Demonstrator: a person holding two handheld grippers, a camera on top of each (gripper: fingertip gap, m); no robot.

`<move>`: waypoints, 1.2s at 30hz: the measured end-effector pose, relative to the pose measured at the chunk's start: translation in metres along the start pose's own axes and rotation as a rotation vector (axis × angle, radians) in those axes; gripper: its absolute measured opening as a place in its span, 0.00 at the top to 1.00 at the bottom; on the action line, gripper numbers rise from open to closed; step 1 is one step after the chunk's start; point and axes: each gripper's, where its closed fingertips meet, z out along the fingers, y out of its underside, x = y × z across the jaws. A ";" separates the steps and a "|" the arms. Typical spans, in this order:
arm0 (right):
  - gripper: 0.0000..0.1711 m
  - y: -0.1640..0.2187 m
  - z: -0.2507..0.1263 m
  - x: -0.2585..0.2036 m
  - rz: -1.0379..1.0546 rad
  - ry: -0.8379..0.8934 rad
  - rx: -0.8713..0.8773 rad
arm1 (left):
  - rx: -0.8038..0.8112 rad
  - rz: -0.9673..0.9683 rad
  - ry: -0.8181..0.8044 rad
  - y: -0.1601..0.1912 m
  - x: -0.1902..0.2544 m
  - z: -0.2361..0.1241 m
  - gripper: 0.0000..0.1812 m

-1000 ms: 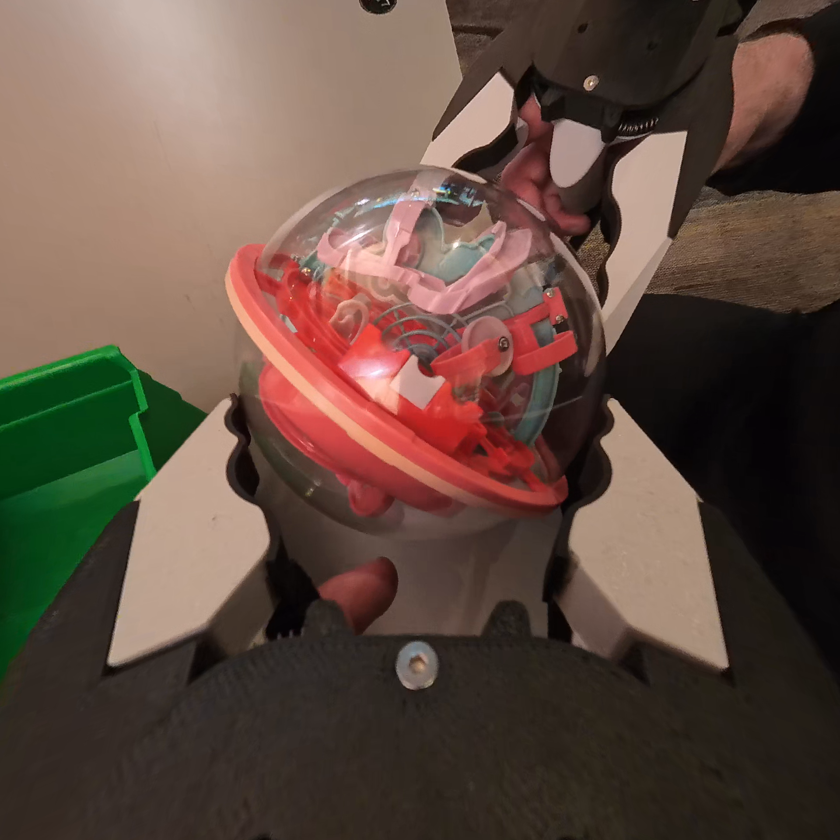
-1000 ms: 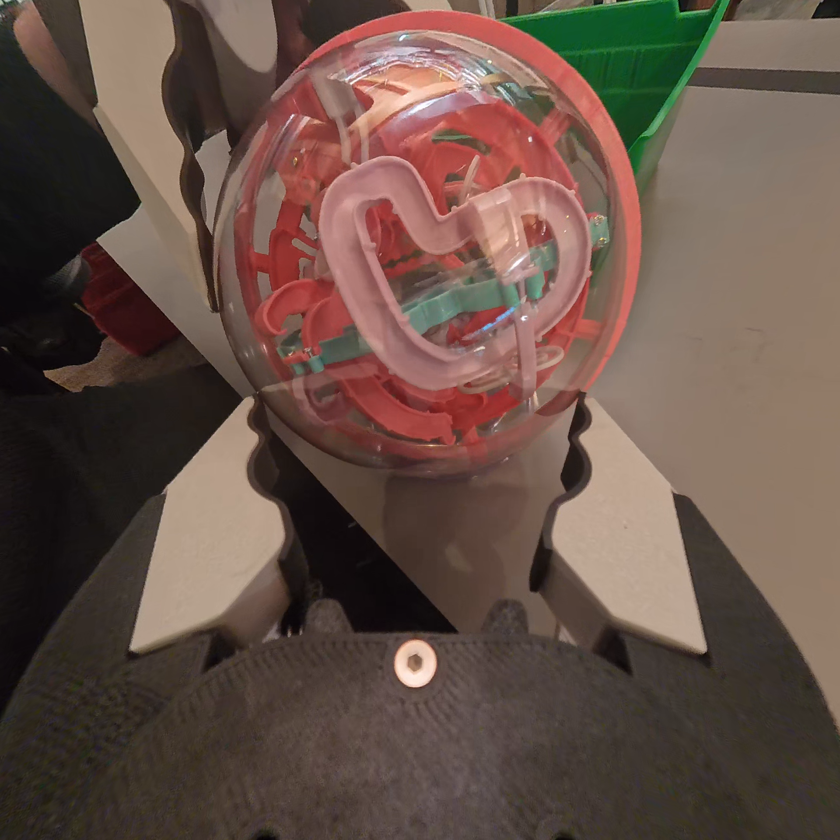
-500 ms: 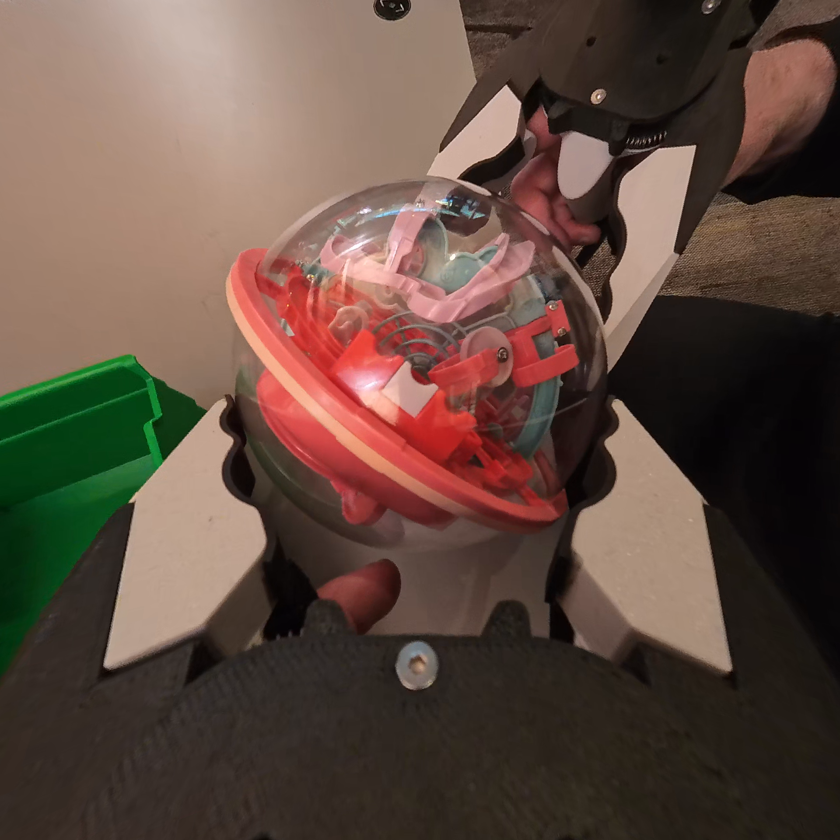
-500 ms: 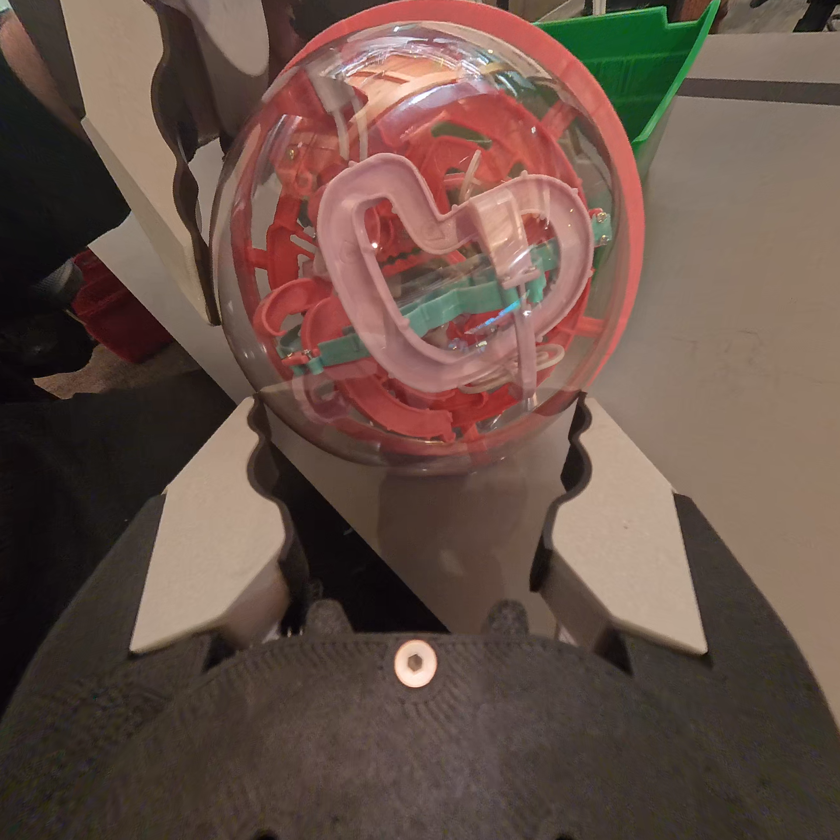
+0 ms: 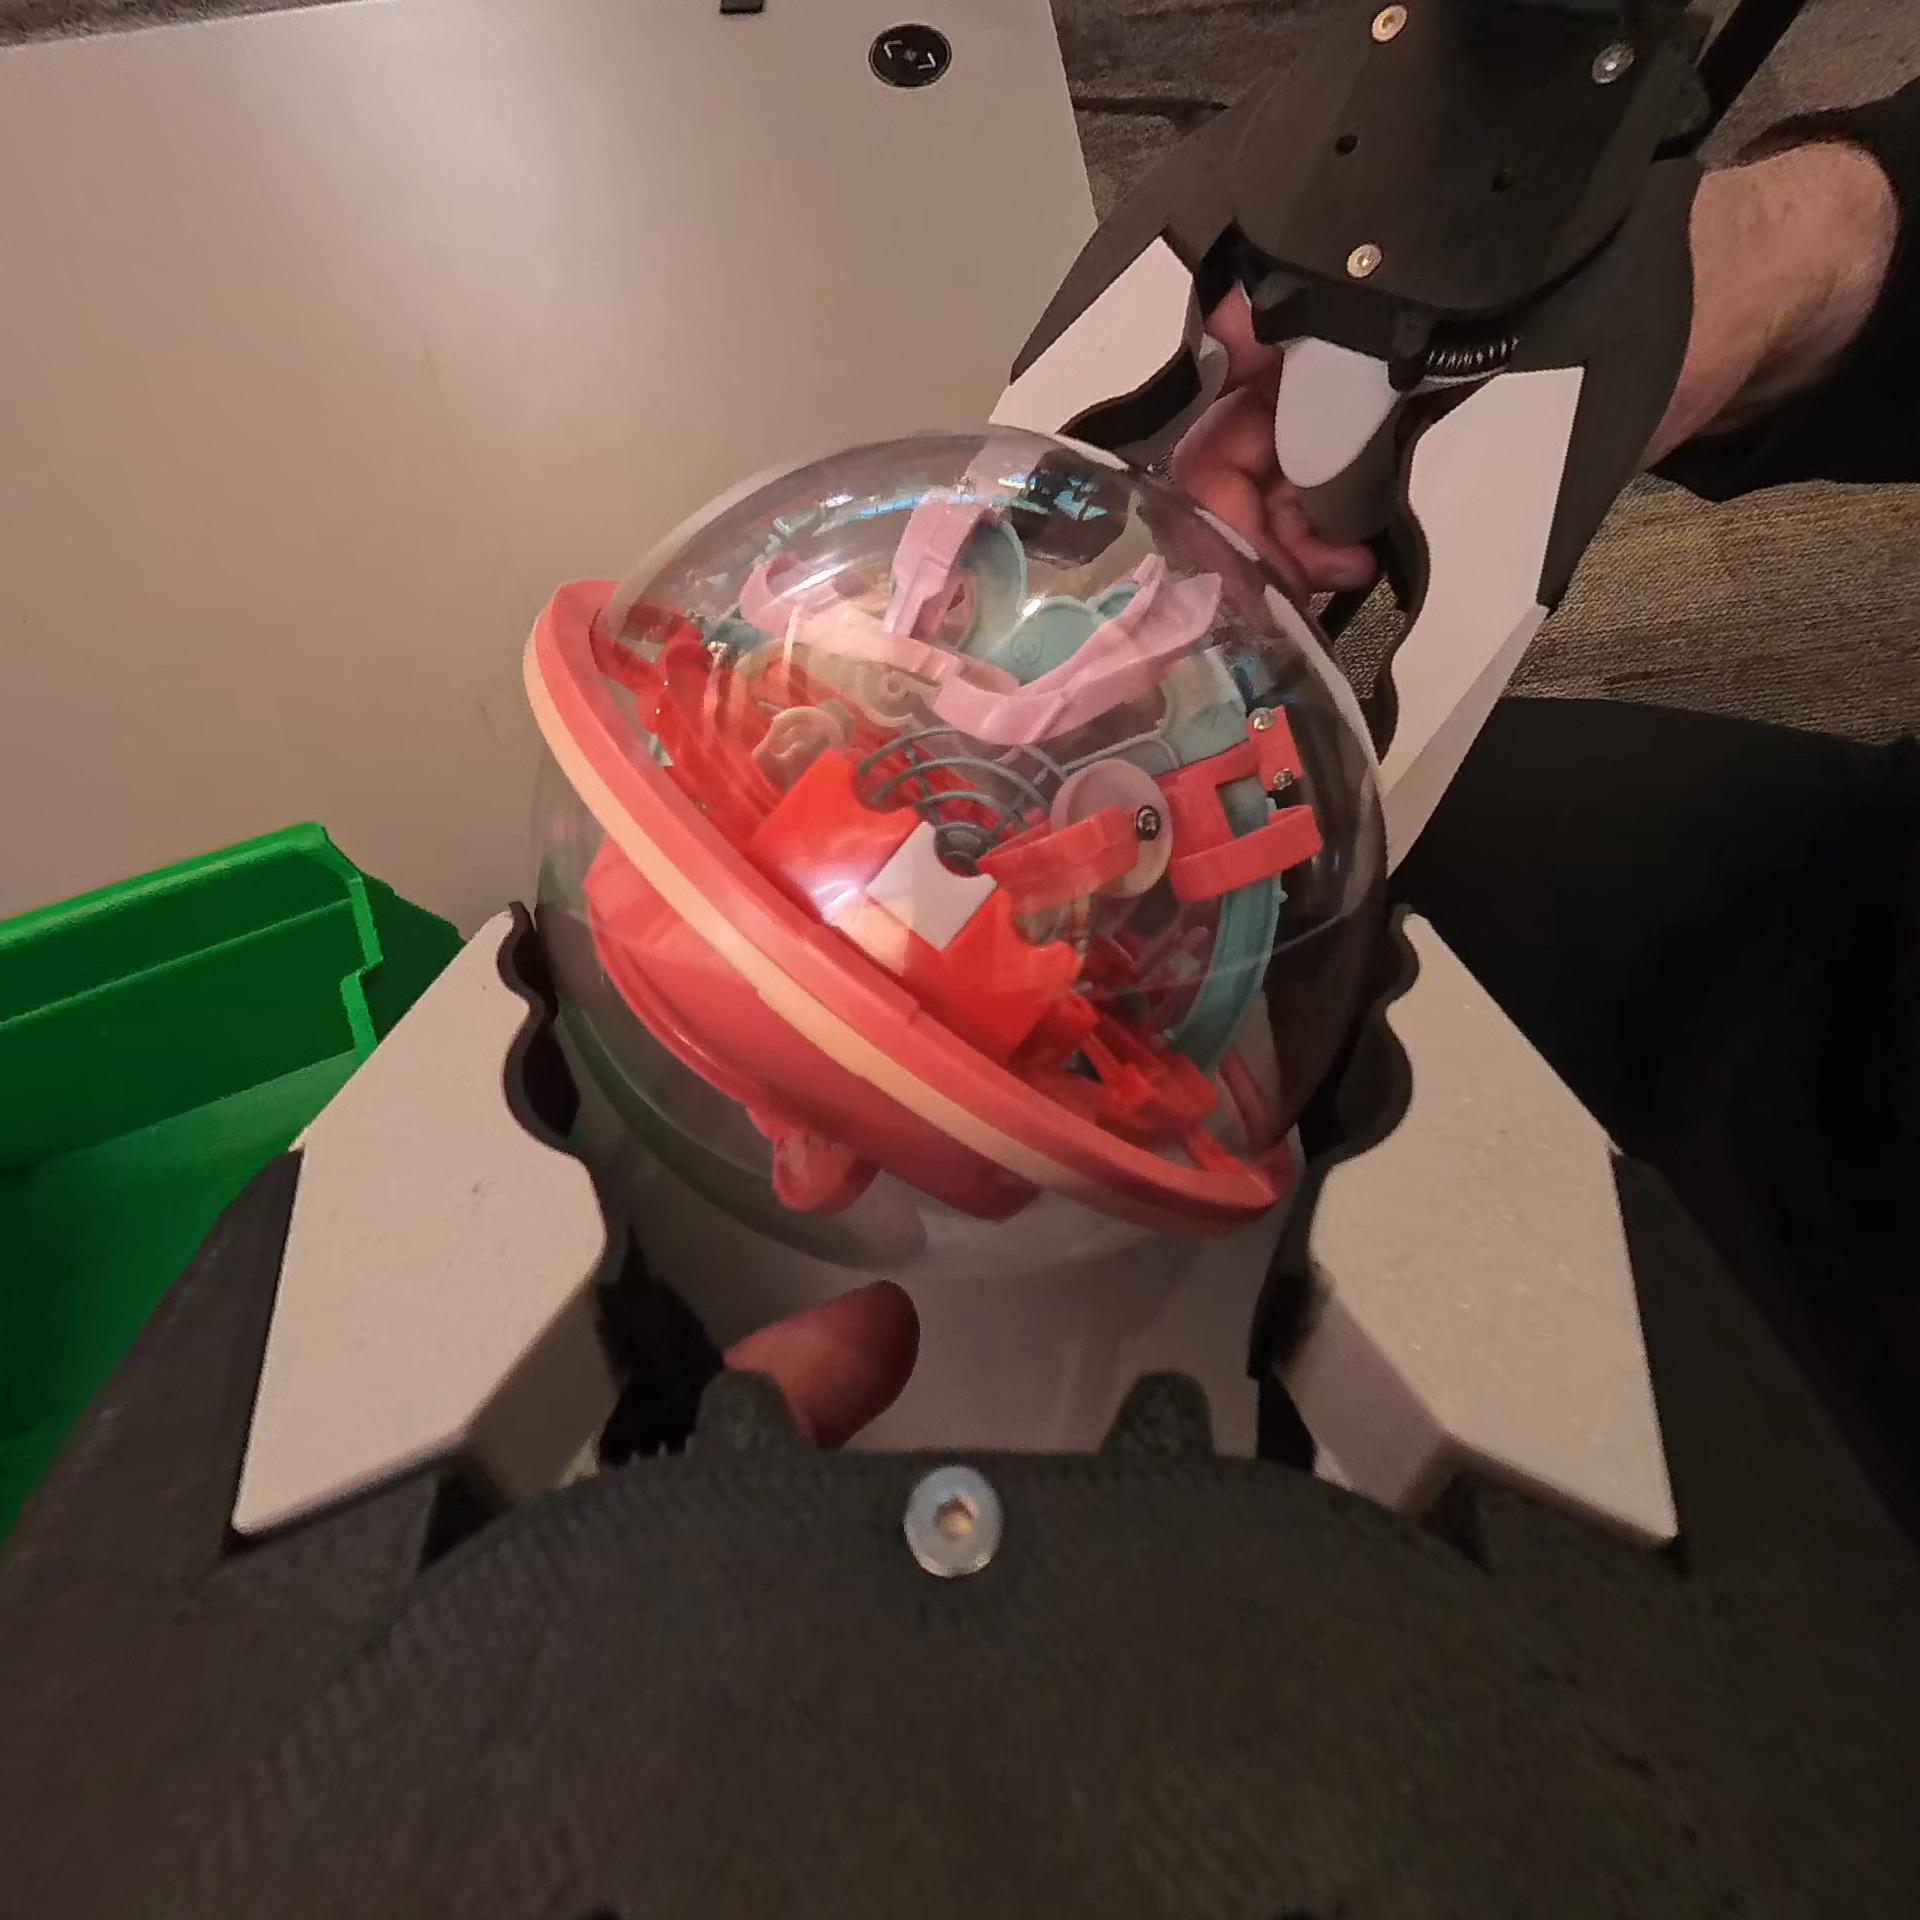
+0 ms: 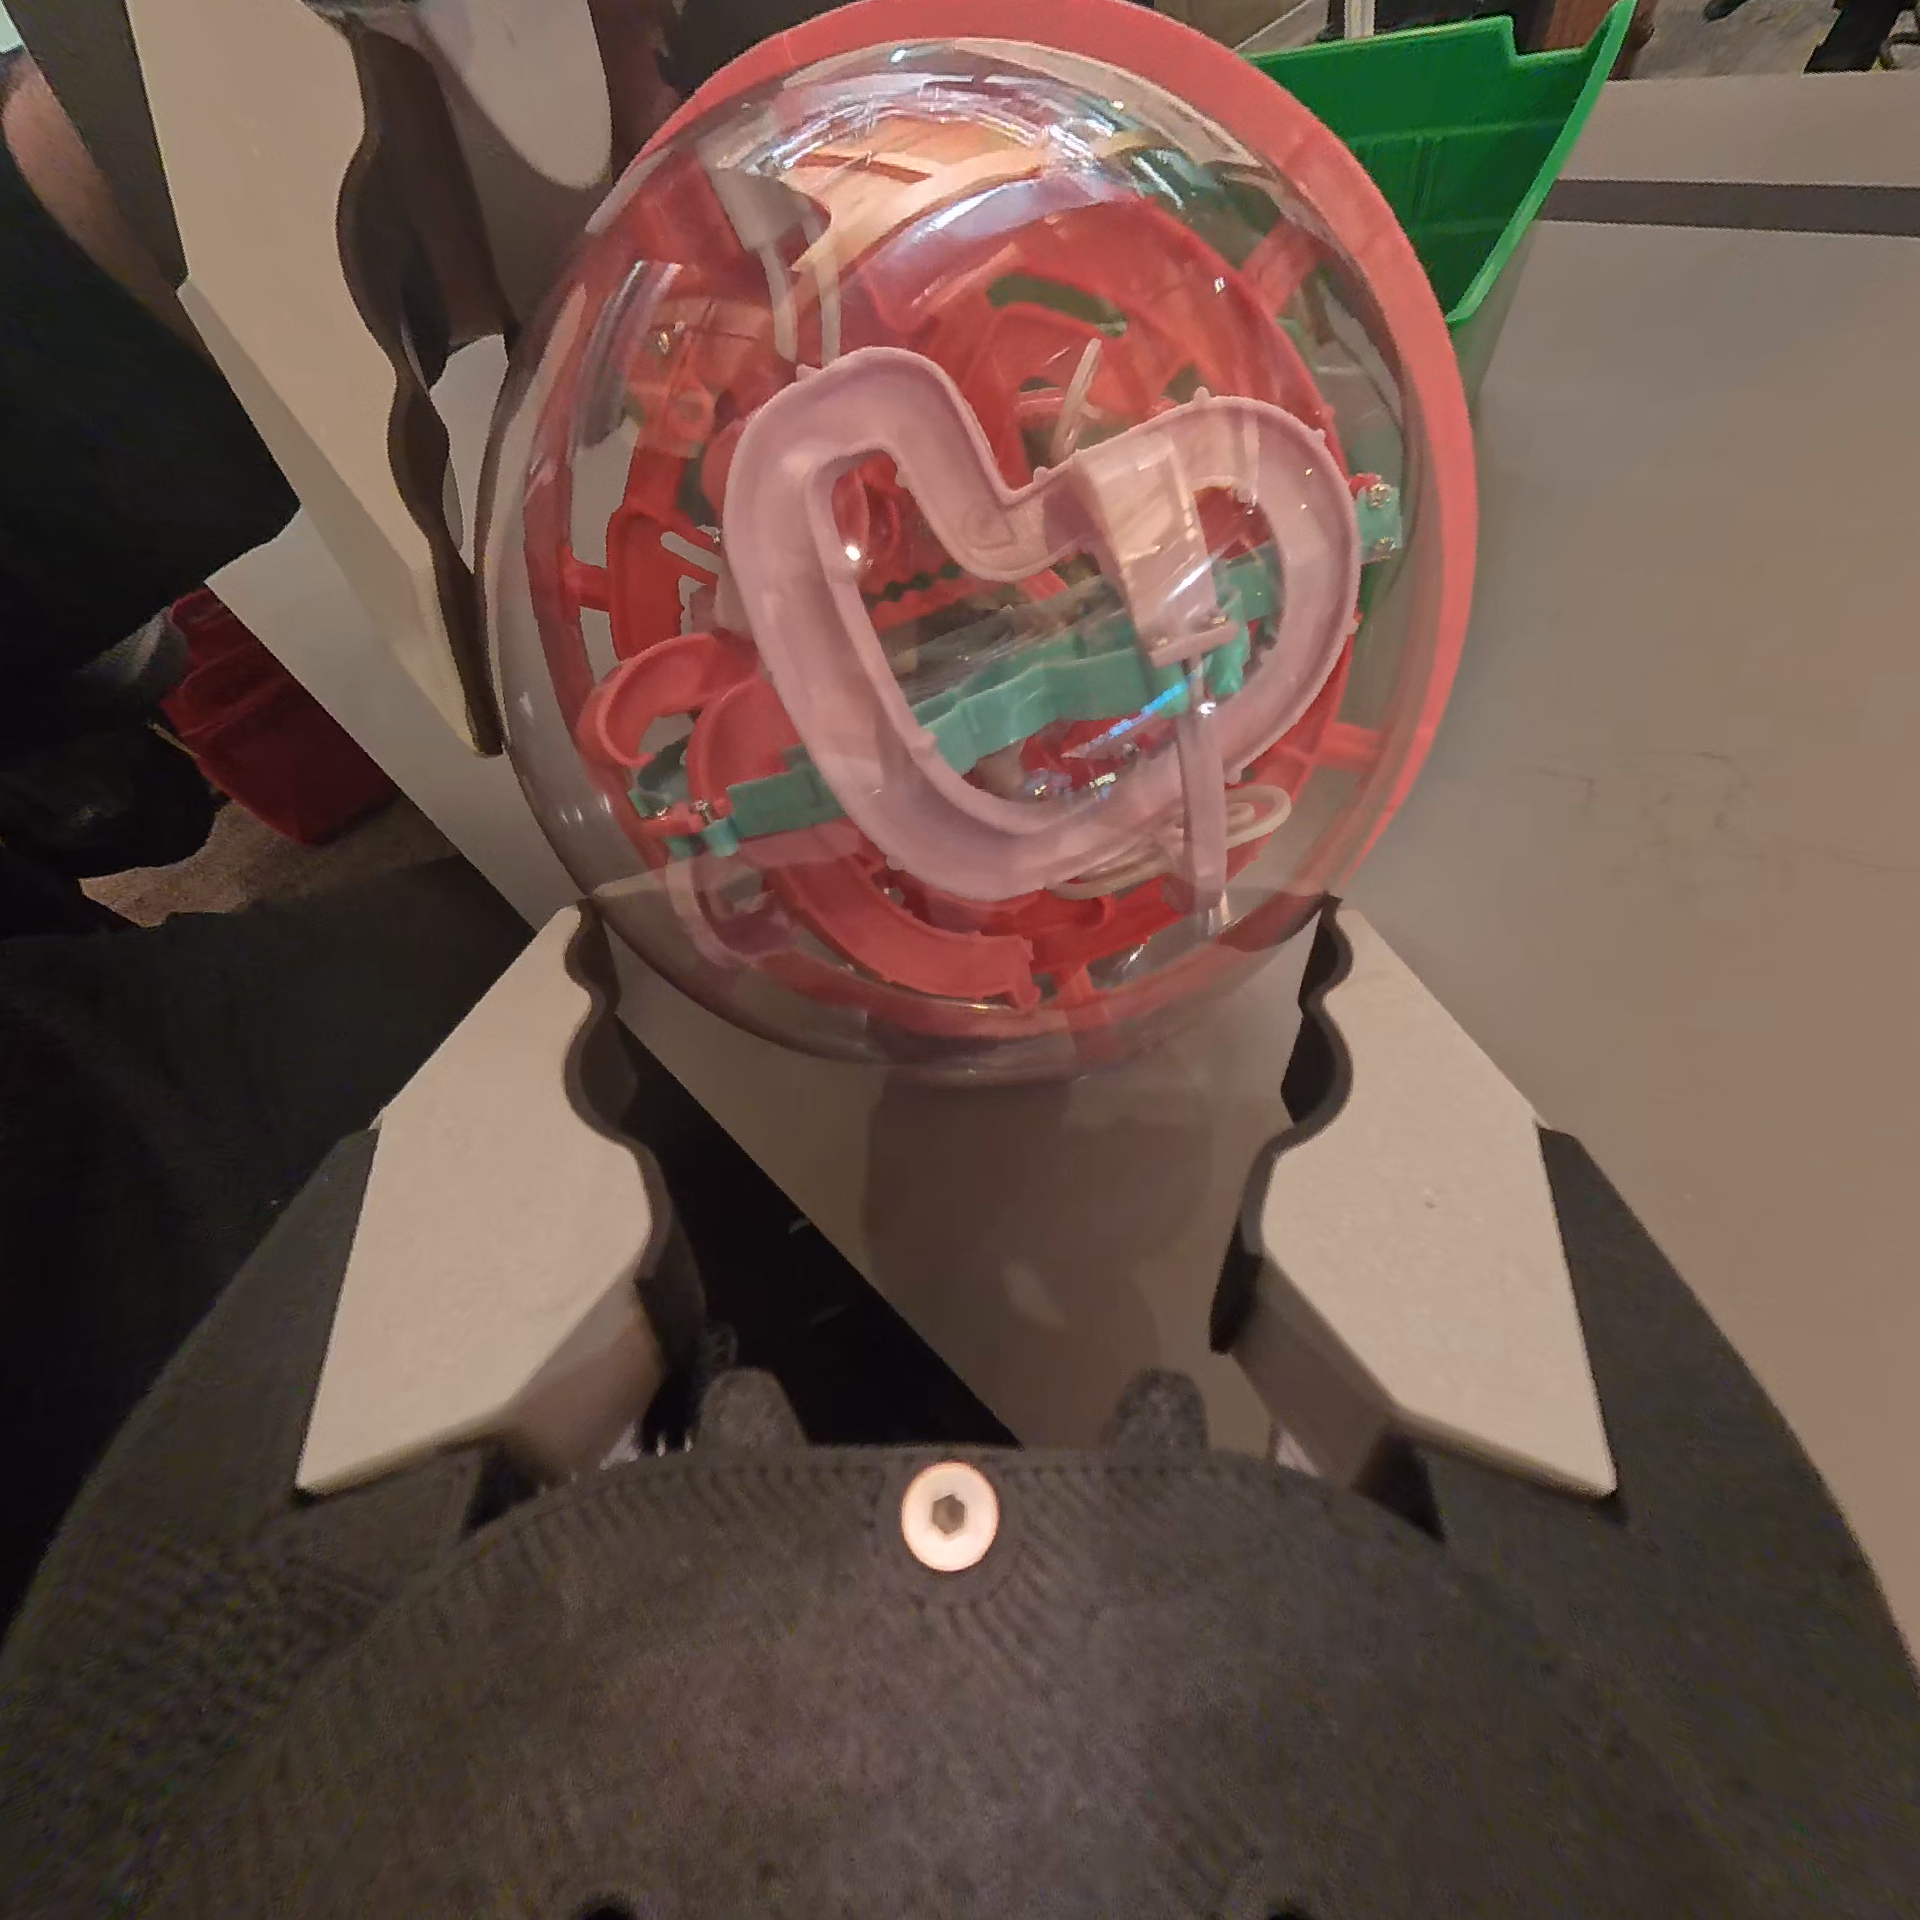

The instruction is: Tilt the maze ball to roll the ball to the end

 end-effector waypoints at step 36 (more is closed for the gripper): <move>0.25 -0.003 0.023 -0.005 0.020 0.013 -0.008 | -0.060 0.020 -0.067 0.009 -0.011 -0.008 0.16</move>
